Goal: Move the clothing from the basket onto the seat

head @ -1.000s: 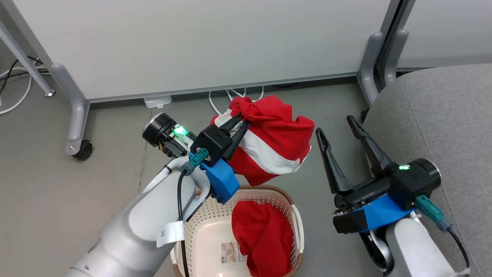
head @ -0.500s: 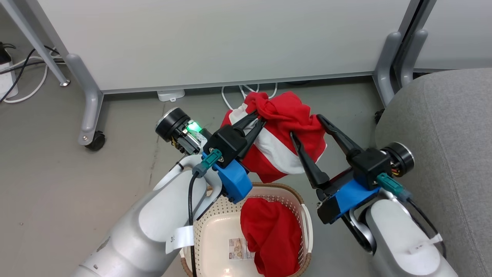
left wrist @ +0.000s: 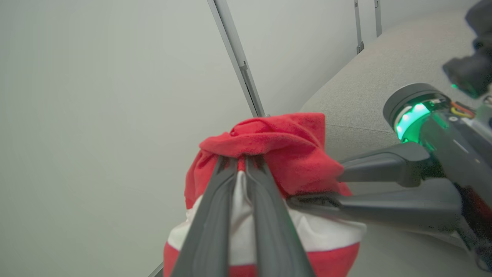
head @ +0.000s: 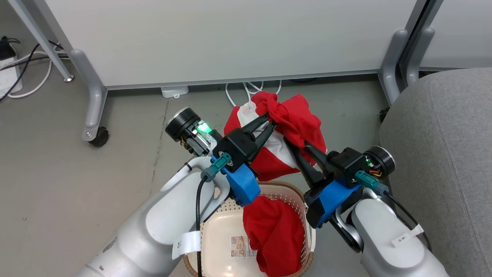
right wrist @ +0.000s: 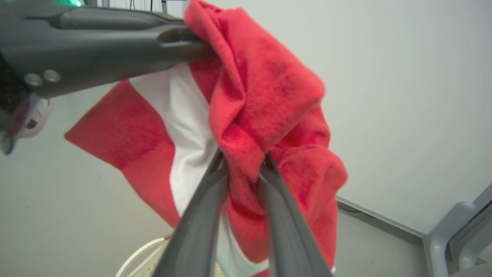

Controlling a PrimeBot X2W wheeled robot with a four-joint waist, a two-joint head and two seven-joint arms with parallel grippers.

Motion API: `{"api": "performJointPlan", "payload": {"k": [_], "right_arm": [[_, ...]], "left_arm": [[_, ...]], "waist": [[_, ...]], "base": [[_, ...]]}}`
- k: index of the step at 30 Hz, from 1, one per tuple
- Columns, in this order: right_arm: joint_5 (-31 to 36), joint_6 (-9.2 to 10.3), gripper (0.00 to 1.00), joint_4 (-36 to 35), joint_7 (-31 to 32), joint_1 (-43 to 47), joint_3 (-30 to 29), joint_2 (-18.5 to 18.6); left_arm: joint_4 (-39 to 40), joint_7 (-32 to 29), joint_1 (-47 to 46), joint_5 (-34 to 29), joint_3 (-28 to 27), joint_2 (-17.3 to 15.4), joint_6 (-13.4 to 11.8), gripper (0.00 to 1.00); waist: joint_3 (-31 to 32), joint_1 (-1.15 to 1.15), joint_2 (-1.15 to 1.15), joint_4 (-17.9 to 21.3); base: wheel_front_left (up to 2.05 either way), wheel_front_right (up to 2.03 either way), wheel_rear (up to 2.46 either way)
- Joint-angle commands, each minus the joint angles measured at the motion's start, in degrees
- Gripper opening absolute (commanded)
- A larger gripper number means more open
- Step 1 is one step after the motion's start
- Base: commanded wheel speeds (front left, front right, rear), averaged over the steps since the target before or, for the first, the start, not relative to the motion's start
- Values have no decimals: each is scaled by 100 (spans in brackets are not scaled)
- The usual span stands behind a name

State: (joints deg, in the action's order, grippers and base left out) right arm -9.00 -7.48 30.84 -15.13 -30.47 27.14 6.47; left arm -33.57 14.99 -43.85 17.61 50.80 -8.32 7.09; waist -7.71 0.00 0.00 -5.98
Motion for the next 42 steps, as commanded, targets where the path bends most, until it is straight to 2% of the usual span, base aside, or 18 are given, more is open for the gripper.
{"api": "performJointPlan", "payload": {"k": [1, 24, 25, 26, 42], "right_arm": [[-24, -2, 0, 33, -4, -108, 29, -10], [-184, -2, 0, -22, -3, 21, -46, -11], [-185, -2, 0, -26, -3, 24, -54, -13], [-184, -2, 0, -31, -3, 29, -65, -14], [-193, -3, 0, -128, -3, 42, -417, 0]], "left_arm": [[16, 29, -7, -17, 0, 9, 24, 0], [-26, 29, 46, -29, 19, 5, 49, 0], [-15, 29, 53, -19, 10, 10, 50, 17], [-10, 29, 68, 5, 5, 18, 51, 100], [27, 29, 100, -115, -80, -4, 53, 100]], "waist": [[-1, 0, 0, 0], [22, 0, 0, -5], [23, 0, 0, -3], [26, 0, 0, -2], [-82, 0, 0, 53]], "base": [[0, 0, 0], [0, 0, 0], [0, 0, 0], [0, 0, 0], [0, 0, 0]]}}
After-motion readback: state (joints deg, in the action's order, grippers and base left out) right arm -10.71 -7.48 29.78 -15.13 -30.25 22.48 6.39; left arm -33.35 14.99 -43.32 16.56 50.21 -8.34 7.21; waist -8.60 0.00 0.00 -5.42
